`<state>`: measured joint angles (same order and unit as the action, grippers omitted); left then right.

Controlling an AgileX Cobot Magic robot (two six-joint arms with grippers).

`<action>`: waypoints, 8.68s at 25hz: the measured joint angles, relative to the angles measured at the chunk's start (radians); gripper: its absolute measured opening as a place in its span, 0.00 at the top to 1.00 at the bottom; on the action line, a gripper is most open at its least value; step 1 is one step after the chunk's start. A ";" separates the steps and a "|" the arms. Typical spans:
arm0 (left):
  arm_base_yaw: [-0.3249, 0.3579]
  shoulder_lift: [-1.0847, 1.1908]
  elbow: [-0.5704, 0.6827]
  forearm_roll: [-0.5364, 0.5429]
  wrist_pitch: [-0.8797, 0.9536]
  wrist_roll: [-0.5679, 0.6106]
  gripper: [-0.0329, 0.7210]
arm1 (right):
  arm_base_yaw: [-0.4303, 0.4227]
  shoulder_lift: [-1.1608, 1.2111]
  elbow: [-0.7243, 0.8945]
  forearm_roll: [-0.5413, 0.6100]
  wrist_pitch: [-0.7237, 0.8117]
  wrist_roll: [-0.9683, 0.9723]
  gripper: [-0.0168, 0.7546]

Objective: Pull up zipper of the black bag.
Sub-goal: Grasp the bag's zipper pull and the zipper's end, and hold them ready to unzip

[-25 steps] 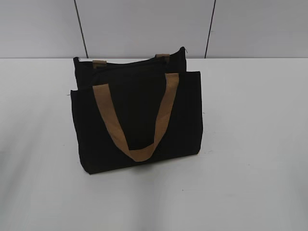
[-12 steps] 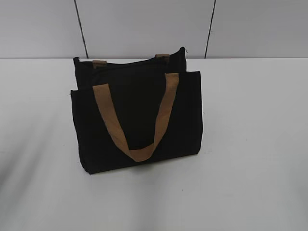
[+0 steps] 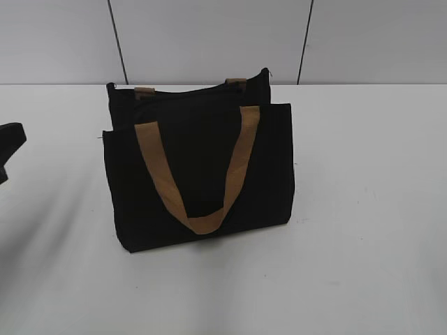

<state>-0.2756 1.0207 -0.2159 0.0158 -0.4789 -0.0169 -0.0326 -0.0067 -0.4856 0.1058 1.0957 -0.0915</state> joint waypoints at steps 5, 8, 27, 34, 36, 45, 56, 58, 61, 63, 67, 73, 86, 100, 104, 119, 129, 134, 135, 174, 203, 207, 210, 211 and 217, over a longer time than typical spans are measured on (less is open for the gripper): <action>0.000 0.165 0.000 0.000 -0.162 -0.010 0.49 | 0.000 0.000 0.000 0.000 0.000 0.000 0.36; 0.000 0.256 0.000 0.004 -0.228 -0.014 0.49 | 0.000 0.000 0.000 0.000 0.000 0.000 0.36; 0.000 0.705 -0.002 0.283 -0.541 -0.131 0.49 | 0.000 0.000 0.000 0.000 0.000 0.000 0.36; 0.044 0.875 -0.002 0.293 -0.714 -0.065 0.49 | 0.000 0.000 0.000 0.000 0.000 0.000 0.36; 0.072 0.886 -0.005 0.314 -0.716 -0.063 0.49 | 0.000 0.000 0.000 0.000 0.000 0.000 0.36; 0.083 0.890 -0.080 0.481 -0.730 -0.057 0.50 | 0.000 0.000 0.000 0.000 0.000 0.000 0.36; 0.083 0.892 -0.146 0.501 -0.731 -0.057 0.51 | 0.000 0.000 0.000 0.000 0.000 0.000 0.36; 0.083 0.892 -0.154 0.514 -0.731 -0.057 0.52 | 0.000 0.000 0.000 0.000 0.000 0.000 0.36; 0.083 0.892 -0.164 0.526 -0.732 -0.057 0.52 | 0.000 0.000 0.000 0.000 0.000 0.000 0.36; 0.083 0.892 -0.170 0.527 -0.732 -0.057 0.52 | 0.000 0.000 0.000 0.000 0.000 0.000 0.36; 0.083 0.892 -0.177 0.529 -0.733 -0.057 0.55 | 0.000 0.000 0.000 0.000 0.000 0.000 0.36; 0.083 0.892 -0.177 0.571 -0.714 -0.095 0.60 | 0.000 0.000 0.000 0.000 0.000 0.000 0.36; 0.083 0.936 -0.177 0.577 -0.713 -0.100 0.69 | 0.000 0.000 0.000 0.000 0.000 0.000 0.36; 0.083 0.792 -0.126 0.461 -0.726 -0.102 0.96 | 0.000 0.000 0.000 0.001 0.000 0.000 0.36; 0.083 0.622 -0.123 0.431 -0.649 -0.102 0.96 | 0.000 0.000 0.000 0.001 0.000 0.000 0.36; 0.083 0.351 -0.162 0.433 -0.417 -0.138 0.96 | 0.000 0.000 0.000 0.001 0.000 0.000 0.36; 0.083 0.347 -0.229 0.452 -0.355 -0.223 0.96 | 0.000 0.050 -0.001 0.159 -0.009 -0.115 0.36; 0.074 0.347 -0.255 0.456 -0.299 -0.260 0.96 | 0.000 0.244 -0.028 0.377 -0.095 -0.425 0.36; 0.068 0.346 -0.259 0.456 -0.289 -0.264 0.96 | 0.002 0.277 -0.031 0.425 -0.131 -0.478 0.36; 0.036 0.343 -0.264 0.435 -0.237 -0.272 0.97 | 0.423 1.543 -0.541 1.201 -0.413 -1.443 0.36; 0.036 0.343 -0.264 0.429 -0.289 -0.289 0.97 | 0.709 1.801 -0.752 1.202 -0.608 -1.468 0.46; 0.036 0.343 -0.264 0.429 -0.296 -0.290 0.97 | 0.709 1.802 -0.753 1.202 -0.652 -1.467 0.46; 0.036 0.343 -0.264 0.429 -0.299 -0.290 0.97 | 0.709 1.809 -0.753 1.202 -0.664 -1.467 0.47; 0.036 0.343 -0.264 0.429 -0.299 -0.290 0.97 | 0.709 1.812 -0.753 1.202 -0.665 -1.467 0.48; 0.036 0.343 -0.264 0.430 -0.299 -0.290 0.97 | 0.709 1.838 -0.753 1.202 -0.692 -1.466 0.52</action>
<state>-0.2393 1.3636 -0.4804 0.4457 -0.7779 -0.3065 0.6763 1.8316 -1.2388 1.3080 0.4041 -1.5577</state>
